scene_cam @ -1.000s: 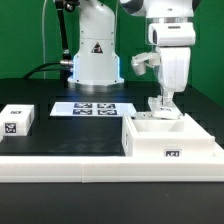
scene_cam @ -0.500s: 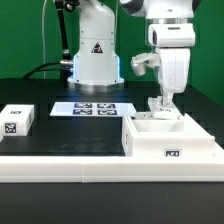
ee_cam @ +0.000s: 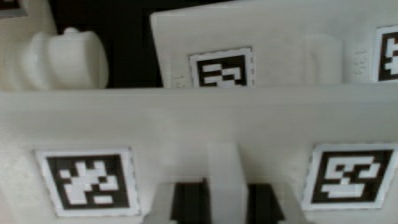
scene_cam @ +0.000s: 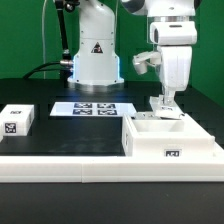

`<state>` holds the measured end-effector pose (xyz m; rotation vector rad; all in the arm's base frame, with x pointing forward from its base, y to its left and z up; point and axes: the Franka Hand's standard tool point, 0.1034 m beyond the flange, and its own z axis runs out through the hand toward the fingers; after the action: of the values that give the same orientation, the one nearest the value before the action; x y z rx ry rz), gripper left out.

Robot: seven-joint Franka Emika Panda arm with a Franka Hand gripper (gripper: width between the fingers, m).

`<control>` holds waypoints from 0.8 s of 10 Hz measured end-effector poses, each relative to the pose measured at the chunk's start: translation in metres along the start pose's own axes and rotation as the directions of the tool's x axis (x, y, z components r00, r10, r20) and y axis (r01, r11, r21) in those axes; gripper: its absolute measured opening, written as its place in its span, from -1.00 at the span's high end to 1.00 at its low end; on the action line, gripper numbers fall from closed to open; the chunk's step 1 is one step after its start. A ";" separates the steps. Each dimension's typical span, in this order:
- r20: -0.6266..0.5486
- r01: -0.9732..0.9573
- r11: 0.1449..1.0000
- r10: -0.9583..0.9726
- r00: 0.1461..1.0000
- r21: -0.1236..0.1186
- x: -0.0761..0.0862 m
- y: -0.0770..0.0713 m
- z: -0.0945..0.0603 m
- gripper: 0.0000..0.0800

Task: Assemble cabinet

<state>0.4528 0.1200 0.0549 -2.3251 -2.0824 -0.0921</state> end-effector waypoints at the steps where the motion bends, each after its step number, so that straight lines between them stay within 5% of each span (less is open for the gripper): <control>1: 0.000 0.000 1.000 0.000 1.000 0.001 0.000 0.000 0.000 0.82; 8: 0.009 -0.017 1.000 0.017 1.000 0.008 -0.004 0.016 -0.001 0.82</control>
Offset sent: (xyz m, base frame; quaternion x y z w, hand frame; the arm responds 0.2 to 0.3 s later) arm 0.0175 -0.0065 0.0040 0.0096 -0.0189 -0.0079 0.9997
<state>0.4685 0.1142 0.0566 -2.3418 -2.0625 -0.0732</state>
